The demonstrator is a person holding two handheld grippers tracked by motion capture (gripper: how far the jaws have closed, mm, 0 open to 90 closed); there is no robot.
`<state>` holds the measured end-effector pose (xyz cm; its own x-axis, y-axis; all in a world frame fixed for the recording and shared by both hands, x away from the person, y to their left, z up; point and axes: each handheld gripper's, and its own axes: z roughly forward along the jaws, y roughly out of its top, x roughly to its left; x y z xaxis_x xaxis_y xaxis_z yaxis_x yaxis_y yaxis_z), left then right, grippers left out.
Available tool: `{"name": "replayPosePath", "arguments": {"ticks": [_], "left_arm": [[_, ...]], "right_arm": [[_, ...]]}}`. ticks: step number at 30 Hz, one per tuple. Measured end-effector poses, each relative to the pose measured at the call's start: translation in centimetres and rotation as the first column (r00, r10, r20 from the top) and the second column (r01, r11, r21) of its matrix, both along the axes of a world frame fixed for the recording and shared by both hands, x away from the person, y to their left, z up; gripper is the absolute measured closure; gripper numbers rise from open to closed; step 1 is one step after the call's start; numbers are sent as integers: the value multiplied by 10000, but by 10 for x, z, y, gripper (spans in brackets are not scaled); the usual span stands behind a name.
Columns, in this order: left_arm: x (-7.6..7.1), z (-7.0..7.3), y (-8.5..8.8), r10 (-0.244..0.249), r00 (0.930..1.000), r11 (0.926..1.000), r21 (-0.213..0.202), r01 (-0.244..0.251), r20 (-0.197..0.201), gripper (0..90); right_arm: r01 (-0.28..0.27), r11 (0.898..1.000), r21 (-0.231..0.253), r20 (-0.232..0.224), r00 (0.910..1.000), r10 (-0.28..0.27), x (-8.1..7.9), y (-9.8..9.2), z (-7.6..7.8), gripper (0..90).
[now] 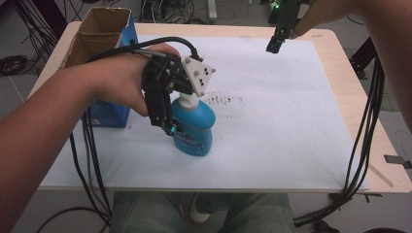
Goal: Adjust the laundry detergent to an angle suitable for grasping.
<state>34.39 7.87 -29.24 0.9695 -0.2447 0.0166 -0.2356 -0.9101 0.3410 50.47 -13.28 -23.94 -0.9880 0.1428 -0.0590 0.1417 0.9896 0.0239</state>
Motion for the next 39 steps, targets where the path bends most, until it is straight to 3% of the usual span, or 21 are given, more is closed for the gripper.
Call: {"name": "replayPosePath", "arguments": {"ticks": [7, 11, 13, 14, 15, 19, 24, 29, 34, 36, 39], "left_arm": [[-1, 11, 8, 324, 9992, 9983, 476, -334, 220, 115], [1, 18, 15, 750, 9967, 9924, 951, -775, 298, 71], [1, 18, 15, 750, 9967, 9924, 951, -775, 298, 63], [5, 25, 22, 1068, 9938, 9859, 1262, -1100, 318, 63], [5, 25, 22, 1068, 9938, 9859, 1262, -1100, 318, 59], [9, 32, 30, 1372, 9898, 9743, 1750, -1420, 393, 31], [13, 44, 37, 1712, 9840, 9604, 2144, -1780, 497, 16], [18, 57, 42, 1932, 9798, 9517, 2330, -1997, 510, 16], [25, 65, 49, 2395, 9704, 9342, 2643, -2395, 327, 16], [27, 67, 51, 2724, 9619, 9217, 2809, -2676, 223, 16], [29, 68, 52, 2958, 9552, 9087, 3053, -2848, 107, 17]], "right_arm": [[6, 10000, 34, -3, 10000, -6, 0, -1, 0, 9], [17, 10000, 52, -19, 10000, -16, 0, -1, 0, 9], [4, 10000, 20, -27, 10000, -4, 0, 0, 0, 9], [4, 10000, 20, -27, 10000, -4, 0, 0, 0, 9], [4, 10000, 20, -27, 10000, -4, 0, 0, 0, 9], [-15, 10000, 68, -36, 10000, 15, -1, 1, 0, 9], [-194, 9998, 71, -46, 9998, 194, -1, 2, -1, 9], [-225, 9997, 66, -50, 9997, 225, -2, 3, -1, 9], [-271, 9996, 108, -90, 9996, 272, -1, 2, -1, 9], [-219, 9997, 86, -99, 9997, 220, 0, 2, -1, 9], [-221, 9997, 65, -119, 9997, 221, 1, 2, -2, 9]]}}
